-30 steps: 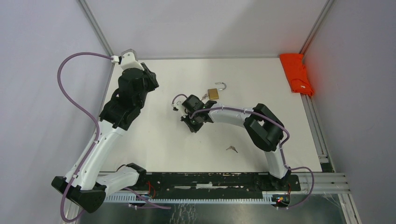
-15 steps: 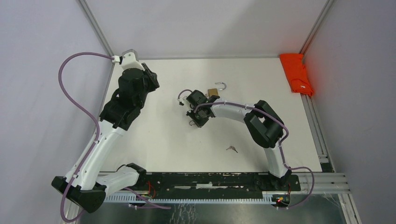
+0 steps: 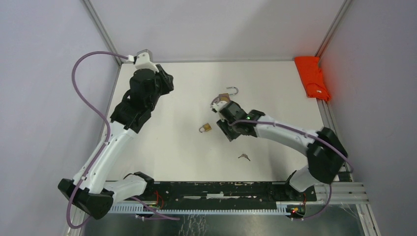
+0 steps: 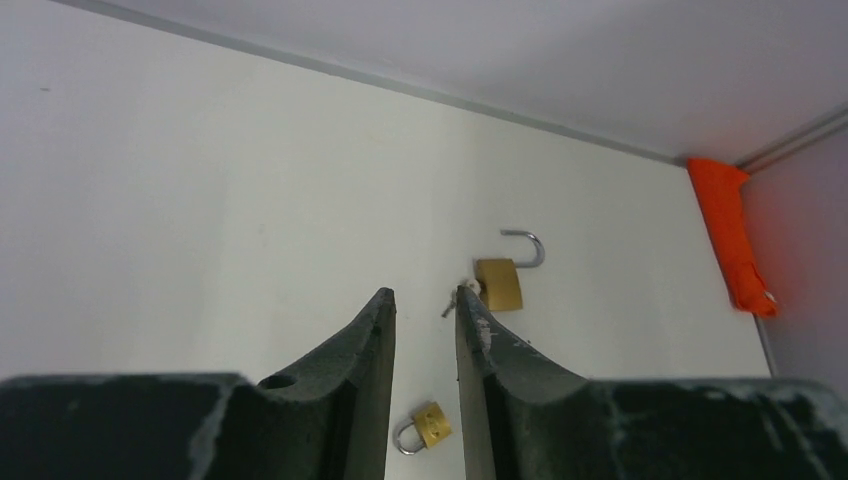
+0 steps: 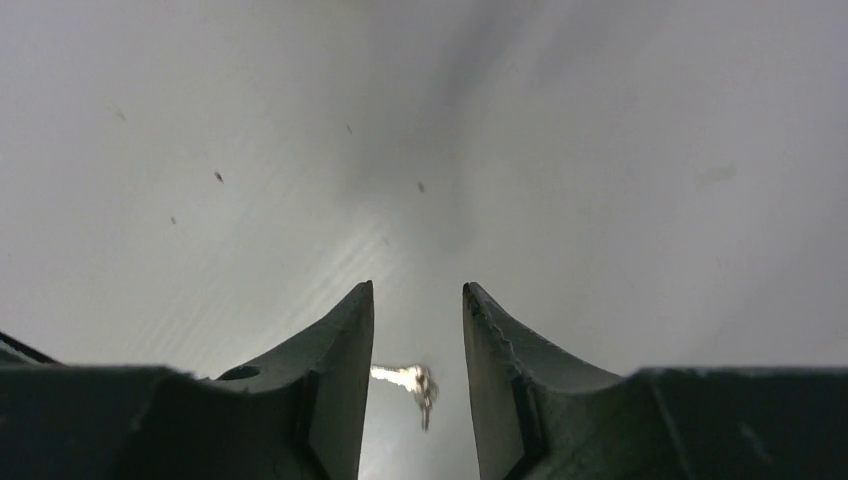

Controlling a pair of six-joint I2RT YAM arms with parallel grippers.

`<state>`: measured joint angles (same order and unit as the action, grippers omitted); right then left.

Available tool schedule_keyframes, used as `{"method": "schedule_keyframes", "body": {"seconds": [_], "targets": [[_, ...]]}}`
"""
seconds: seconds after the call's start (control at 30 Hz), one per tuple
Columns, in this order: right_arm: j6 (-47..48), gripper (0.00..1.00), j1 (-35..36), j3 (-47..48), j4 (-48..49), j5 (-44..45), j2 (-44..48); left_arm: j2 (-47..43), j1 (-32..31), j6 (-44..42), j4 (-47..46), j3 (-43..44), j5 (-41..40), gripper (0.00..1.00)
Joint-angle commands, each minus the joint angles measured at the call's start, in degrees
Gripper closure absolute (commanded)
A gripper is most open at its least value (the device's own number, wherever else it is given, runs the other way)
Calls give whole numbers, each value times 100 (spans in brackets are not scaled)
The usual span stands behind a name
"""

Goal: Unlock with the key
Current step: Move the lock to the center of the board, then pick up the key from the center of the board.

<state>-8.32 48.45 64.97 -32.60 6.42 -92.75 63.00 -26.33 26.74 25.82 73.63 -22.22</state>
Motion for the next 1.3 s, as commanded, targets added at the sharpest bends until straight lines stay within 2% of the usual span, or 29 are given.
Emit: {"method": "schedule_keyframes", "body": {"seconds": [0.0,0.13,0.2,0.53,0.8,1.03,1.1,1.17,1.27], "targets": [[-694,56,-50,-817,-227,563,881,420,18,137,-683,-93,1139,65],[-823,59,-46,-1389,-176,430,1262,987,22,266,-905,-6,2308,70],[-858,60,-45,-1649,-134,280,1429,1236,22,315,-894,28,2541,72],[-989,59,7,-2461,100,125,1913,1571,20,443,-808,-51,2577,73],[-882,62,7,-2463,338,143,1675,1562,23,439,-765,-85,2561,74],[-805,69,8,-2520,466,127,1405,1579,21,404,-758,-127,2543,73],[-780,73,3,-2559,524,141,1317,1606,22,393,-769,-138,2553,74],[-788,85,9,-2568,539,217,1245,1631,22,378,-763,-138,2595,74],[-785,97,7,-2545,610,279,1224,1643,22,333,-778,-163,2637,74]]}}
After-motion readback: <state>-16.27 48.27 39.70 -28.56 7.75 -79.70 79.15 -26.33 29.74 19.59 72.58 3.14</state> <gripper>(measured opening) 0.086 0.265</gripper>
